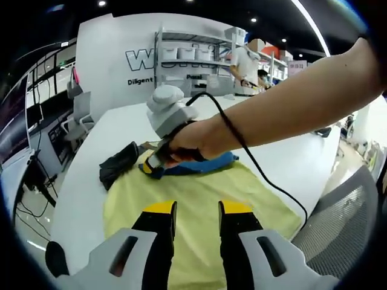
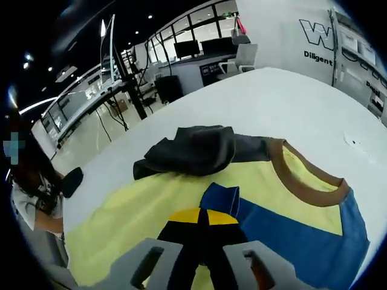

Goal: Fold the garment on the visible template until the final outline fits inside the template.

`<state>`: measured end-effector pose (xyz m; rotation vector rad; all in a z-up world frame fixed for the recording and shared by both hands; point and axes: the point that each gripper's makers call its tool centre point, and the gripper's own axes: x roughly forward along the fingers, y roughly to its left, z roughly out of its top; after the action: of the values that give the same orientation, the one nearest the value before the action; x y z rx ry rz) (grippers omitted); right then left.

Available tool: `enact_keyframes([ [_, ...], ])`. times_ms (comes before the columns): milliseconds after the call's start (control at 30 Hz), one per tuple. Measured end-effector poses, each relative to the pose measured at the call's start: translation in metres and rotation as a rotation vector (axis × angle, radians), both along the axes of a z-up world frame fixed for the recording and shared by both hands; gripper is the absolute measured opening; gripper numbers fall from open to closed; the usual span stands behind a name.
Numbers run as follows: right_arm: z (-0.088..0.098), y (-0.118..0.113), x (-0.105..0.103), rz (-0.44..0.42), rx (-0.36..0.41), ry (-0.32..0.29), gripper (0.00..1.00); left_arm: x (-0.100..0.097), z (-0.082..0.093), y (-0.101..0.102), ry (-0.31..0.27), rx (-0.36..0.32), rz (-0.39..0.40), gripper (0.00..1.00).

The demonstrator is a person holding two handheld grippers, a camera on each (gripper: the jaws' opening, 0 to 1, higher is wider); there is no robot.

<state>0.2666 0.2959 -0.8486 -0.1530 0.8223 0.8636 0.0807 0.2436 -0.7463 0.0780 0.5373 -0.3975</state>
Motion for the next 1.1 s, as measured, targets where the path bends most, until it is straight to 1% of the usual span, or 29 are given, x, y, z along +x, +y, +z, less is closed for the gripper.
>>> enact_keyframes([
  [33, -0.001, 0.001, -0.001, 0.002, -0.001, -0.009, 0.0, 0.0, 0.0, 0.001, 0.0, 0.001, 0.002, 0.23],
  [67, -0.001, 0.003, 0.0, 0.018, -0.006, -0.032, 0.0, 0.001, 0.001, 0.001, -0.001, 0.001, 0.004, 0.23],
  [100, -0.001, 0.003, 0.001, 0.023, -0.009, -0.038, 0.0, 0.001, 0.002, 0.002, -0.002, 0.001, 0.006, 0.23],
  [133, -0.001, 0.003, 0.001, 0.021, -0.008, -0.035, 0.0, 0.001, 0.004, 0.003, -0.007, -0.001, 0.01, 0.23],
  [167, -0.001, 0.003, 0.002, 0.01, -0.005, -0.017, 0.0, 0.001, 0.004, 0.004, -0.008, -0.001, 0.013, 0.23],
  [267, 0.001, 0.003, -0.001, 0.039, -0.001, -0.01, 0.0, -0.001, 0.001, 0.006, 0.0, 0.005, 0.016, 0.22],
  [300, 0.004, 0.006, -0.004, 0.063, 0.034, -0.006, 0.0, -0.001, 0.0, 0.006, 0.001, 0.006, 0.018, 0.22],
  [333, 0.005, 0.005, -0.004, 0.063, 0.038, -0.008, 0.05, -0.002, 0.0, 0.007, 0.002, 0.005, 0.018, 0.22],
  [367, 0.01, 0.005, -0.002, 0.062, 0.058, -0.031, 0.09, -0.002, -0.001, 0.007, 0.004, 0.005, 0.02, 0.22],
  [400, 0.018, 0.007, -0.003, 0.097, 0.092, -0.056, 0.12, -0.003, -0.001, 0.007, 0.005, 0.002, 0.023, 0.22],
  [433, 0.022, 0.009, -0.005, 0.113, 0.119, -0.056, 0.14, -0.003, -0.002, 0.007, 0.005, 0.002, 0.023, 0.22],
  [467, 0.031, 0.01, -0.003, 0.107, 0.167, -0.066, 0.15, -0.003, -0.001, 0.007, 0.004, 0.0, 0.023, 0.22],
  [500, 0.037, 0.009, 0.002, 0.093, 0.192, -0.09, 0.18, -0.003, -0.001, 0.006, 0.001, -0.001, 0.022, 0.22],
  [533, 0.041, 0.006, 0.006, 0.069, 0.209, -0.102, 0.23, -0.003, -0.001, 0.006, 0.0, -0.003, 0.02, 0.22],
  [567, 0.044, 0.003, 0.011, 0.044, 0.215, -0.117, 0.27, -0.002, -0.001, 0.005, 0.0, -0.006, 0.019, 0.22],
  [600, 0.044, -0.002, 0.012, 0.051, 0.203, -0.116, 0.29, -0.002, -0.001, 0.005, -0.003, -0.008, 0.018, 0.22],
  [633, 0.044, -0.003, 0.014, 0.052, 0.199, -0.114, 0.29, -0.002, -0.001, 0.004, -0.004, -0.009, 0.019, 0.22],
  [733, 0.031, -0.015, 0.013, 0.09, 0.115, -0.089, 0.27, -0.001, -0.002, 0.004, -0.004, -0.014, 0.022, 0.22],
  [767, 0.028, -0.017, 0.013, 0.091, 0.106, -0.084, 0.27, -0.001, -0.002, 0.004, -0.005, -0.015, 0.022, 0.22],
  [833, 0.022, -0.02, 0.01, 0.098, 0.104, -0.044, 0.24, -0.001, -0.002, 0.004, -0.004, -0.016, 0.021, 0.22],
  [933, 0.018, -0.022, 0.011, 0.086, 0.108, -0.028, 0.21, -0.001, -0.002, 0.004, -0.003, -0.014, 0.02, 0.22],
  [1000, 0.015, -0.022, 0.009, 0.054, 0.138, 0.023, 0.18, -0.002, -0.002, 0.004, -0.001, -0.013, 0.019, 0.22],
  [1100, 0.011, -0.02, 0.008, 0.045, 0.151, 0.049, 0.14, -0.003, -0.003, 0.005, 0.003, -0.009, 0.019, 0.22],
])
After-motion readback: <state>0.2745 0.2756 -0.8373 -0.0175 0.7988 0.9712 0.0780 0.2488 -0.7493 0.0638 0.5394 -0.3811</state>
